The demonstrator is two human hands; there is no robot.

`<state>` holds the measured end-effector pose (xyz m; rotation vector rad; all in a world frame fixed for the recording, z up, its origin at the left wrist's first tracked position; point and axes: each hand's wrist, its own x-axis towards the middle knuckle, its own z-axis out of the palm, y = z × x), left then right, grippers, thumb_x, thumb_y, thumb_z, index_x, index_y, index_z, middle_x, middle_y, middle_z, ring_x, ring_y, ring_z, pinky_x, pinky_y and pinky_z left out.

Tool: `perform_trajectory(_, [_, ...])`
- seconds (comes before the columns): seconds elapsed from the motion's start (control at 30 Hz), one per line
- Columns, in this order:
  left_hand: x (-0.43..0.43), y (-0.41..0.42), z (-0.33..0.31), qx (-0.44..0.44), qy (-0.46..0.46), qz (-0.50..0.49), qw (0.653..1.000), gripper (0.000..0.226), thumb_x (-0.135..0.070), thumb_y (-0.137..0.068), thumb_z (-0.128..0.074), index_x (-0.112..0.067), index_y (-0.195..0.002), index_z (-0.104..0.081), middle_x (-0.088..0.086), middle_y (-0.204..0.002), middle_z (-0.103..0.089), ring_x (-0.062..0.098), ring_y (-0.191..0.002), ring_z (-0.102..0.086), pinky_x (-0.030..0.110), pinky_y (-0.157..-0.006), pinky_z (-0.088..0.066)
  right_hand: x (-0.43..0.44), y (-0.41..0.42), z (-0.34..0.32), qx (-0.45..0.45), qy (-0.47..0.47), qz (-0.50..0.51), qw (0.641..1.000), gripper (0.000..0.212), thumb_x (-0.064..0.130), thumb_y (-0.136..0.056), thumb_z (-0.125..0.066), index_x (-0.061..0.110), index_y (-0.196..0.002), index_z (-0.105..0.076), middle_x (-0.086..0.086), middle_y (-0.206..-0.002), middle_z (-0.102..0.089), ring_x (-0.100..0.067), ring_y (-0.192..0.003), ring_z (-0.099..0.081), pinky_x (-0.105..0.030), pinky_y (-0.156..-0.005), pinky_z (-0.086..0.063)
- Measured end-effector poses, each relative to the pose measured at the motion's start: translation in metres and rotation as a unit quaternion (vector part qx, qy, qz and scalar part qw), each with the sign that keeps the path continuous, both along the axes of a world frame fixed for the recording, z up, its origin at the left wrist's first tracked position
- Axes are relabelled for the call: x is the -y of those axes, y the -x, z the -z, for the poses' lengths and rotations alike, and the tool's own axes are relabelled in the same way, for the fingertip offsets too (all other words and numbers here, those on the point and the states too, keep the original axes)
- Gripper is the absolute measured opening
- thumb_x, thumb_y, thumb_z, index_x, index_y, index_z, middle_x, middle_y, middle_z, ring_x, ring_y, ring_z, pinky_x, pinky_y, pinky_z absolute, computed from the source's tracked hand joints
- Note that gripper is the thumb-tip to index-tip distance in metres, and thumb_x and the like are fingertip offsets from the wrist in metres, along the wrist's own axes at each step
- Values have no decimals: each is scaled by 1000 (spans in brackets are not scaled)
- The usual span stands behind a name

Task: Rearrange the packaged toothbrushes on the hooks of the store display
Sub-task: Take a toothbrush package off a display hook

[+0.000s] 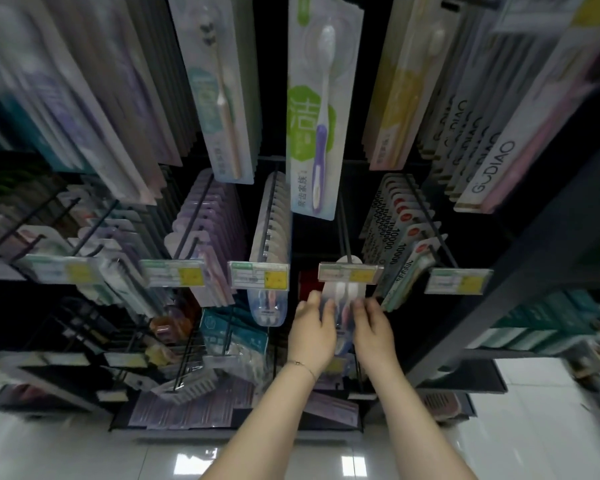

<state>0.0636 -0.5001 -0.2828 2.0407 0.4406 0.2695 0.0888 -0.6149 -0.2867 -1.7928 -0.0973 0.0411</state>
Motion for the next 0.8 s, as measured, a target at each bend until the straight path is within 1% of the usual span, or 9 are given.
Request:
perform_trajectory(0.03, [-2,0,1,9,2,1,1000,24,-33,-103,-44,-12,-110,-55,10,-101,-62,28,-96,-59,37,-85,-48,-1,2,0,1,2,-1,1000,24,27,-104,-44,22,-83,-55,1,-77,-58,-1,-67,-55,-12,-63,-42])
perform_trajectory(0.17, [-10,10,7,12,32,10,999,18,-26,-104,-46,-9,-105,-54,13,-96,-63,33,-93,-60,40,-83,-49,-7,11,4,7,22,-12,1000,22,26,-104,-46,28,-84,-56,3,-80,-60,-6,-73,-58,-17,-66,-43])
perform_trajectory(0.27, [-19,24,11,18,37,9,999,14,-24,-103,-48,-13,-101,-56,7,-90,-63,31,-90,-62,38,-81,-50,-16,19,10,19,36,-25,999,23,23,-103,-47,32,-84,-55,7,-80,-59,-4,-73,-56,-17,-67,-42])
perform_trajectory(0.37, [-34,39,17,16,47,-1,999,15,-26,-104,-46,-16,-106,-57,4,-93,-65,27,-92,-63,34,-83,-50,-29,28,22,24,52,-50,997,20,26,-103,-47,24,-86,-58,1,-82,-61,-14,-76,-58,-28,-69,-46])
perform_trajectory(0.43, [-47,48,22,6,53,-10,999,18,-28,-105,-44,-16,-107,-57,3,-94,-64,27,-93,-63,34,-83,-49,-40,33,28,27,56,-58,996,20,28,-102,-48,27,-85,-58,0,-82,-61,-16,-77,-59,-34,-71,-47])
perform_trajectory(0.53, [-68,56,30,-4,47,-26,999,20,-31,-105,-43,-16,-104,-56,3,-89,-63,32,-93,-63,34,-80,-48,-58,38,32,30,70,-69,995,26,29,-102,-49,39,-78,-54,2,-80,-57,-13,-76,-56,-28,-68,-44])
perform_trajectory(0.63, [-83,61,30,3,50,-38,998,20,-31,-105,-42,-18,-104,-57,2,-91,-65,29,-92,-64,33,-80,-49,-74,38,30,32,72,-77,994,22,28,-102,-49,34,-82,-55,-1,-84,-59,-13,-80,-58,-27,-70,-44])
perform_trajectory(0.7, [-90,61,27,10,43,-43,998,21,-31,-105,-42,-18,-105,-59,2,-92,-66,27,-92,-64,31,-80,-49,-81,36,25,34,70,-73,994,21,28,-102,-49,30,-82,-56,-1,-84,-59,-11,-79,-57,-24,-69,-42])
perform_trajectory(0.8, [-96,56,19,28,33,-55,998,26,-32,-105,-43,-16,-107,-62,0,-92,-66,22,-88,-62,31,-81,-48,-88,33,16,36,65,-76,994,26,33,-103,-46,34,-77,-51,1,-80,-55,-11,-75,-54,-22,-66,-39])
